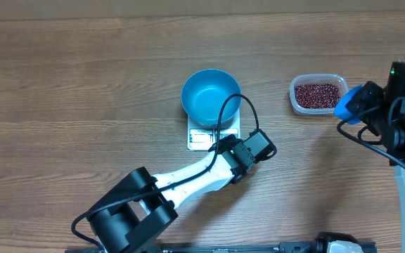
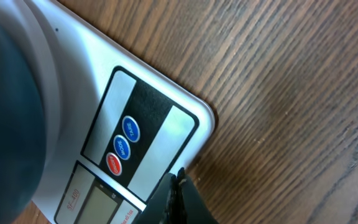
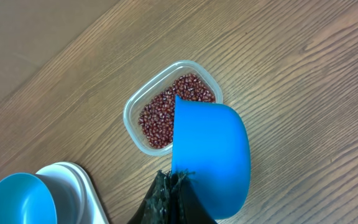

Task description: Scoop item into bowl and weigh 150g on scale

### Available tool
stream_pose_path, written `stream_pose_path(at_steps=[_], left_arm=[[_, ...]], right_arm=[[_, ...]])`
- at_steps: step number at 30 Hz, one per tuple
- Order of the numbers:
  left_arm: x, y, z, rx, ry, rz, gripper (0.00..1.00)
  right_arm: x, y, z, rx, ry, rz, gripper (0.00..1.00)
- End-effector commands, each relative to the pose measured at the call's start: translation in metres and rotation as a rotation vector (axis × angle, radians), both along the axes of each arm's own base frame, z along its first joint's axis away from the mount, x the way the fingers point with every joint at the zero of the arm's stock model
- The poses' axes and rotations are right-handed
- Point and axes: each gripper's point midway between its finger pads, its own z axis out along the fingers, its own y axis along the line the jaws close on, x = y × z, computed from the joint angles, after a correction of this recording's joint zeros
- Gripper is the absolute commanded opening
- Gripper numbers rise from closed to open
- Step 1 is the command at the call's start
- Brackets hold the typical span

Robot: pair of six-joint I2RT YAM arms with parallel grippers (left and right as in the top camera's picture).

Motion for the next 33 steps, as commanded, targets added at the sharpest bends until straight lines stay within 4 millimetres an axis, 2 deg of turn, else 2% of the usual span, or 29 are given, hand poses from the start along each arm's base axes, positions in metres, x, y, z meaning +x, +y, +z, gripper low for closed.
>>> stream_pose_path(at_steps=[1,10,33], left_arm=[[0.007,0.008,-0.002,0.025,-0.02,0.022,0.04],[0.023,0.022,0.007,0.02,-0.105,0.153,0.04],[0.025,0.025,0.007,0.032,-0.117,0.16,0.04]], right_arm=[[0.001,-0.004,0.016,-0.021,-0.044,-0.011,0.04],[0.001,-0.004,0.016,-0.021,-0.044,-0.011,0.04],[0.001,-0.004,0.016,-0.021,-0.044,-0.011,0.04]])
